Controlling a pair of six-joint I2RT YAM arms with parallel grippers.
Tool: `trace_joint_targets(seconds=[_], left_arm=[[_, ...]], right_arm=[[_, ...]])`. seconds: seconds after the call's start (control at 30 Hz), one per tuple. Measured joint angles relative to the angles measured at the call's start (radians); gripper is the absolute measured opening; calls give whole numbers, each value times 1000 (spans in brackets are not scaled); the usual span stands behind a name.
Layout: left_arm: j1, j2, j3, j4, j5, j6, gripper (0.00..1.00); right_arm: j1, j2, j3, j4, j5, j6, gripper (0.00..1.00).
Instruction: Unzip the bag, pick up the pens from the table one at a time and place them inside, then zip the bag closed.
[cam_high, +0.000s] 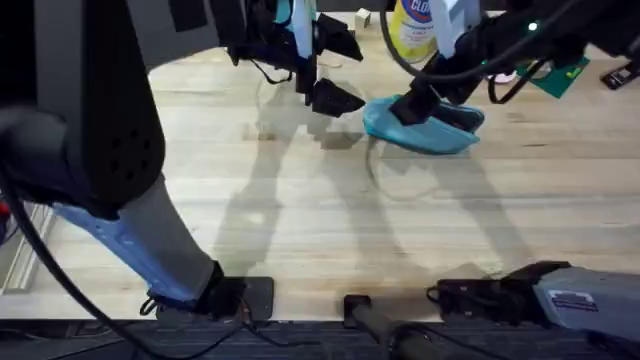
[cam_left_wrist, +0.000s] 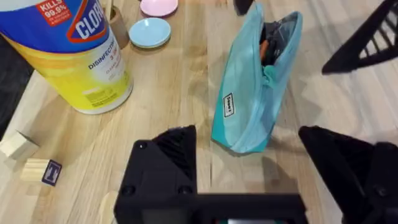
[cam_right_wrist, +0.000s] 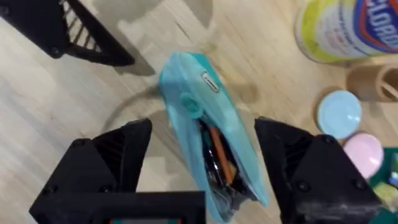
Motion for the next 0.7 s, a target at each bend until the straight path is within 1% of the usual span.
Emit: trace_joint_targets(seconds=[0.2,0.47,0.53,0.6,0.7], left_arm=[[0,0,0,0,0,0,993],[0,0,0,0,0,3,993],[0,0,0,0,0,3,993],[0,0,0,0,0,3,993],[0,0,0,0,0,4,993]], right_arm=[[0,67,0,3,-51,-34,996],[0,137,0,10,-67,-41,990],[0,140,0,20,-70,-44,910],[0,140,0,34,-71,-45,782],[0,140,0,47,-74,-46,617]])
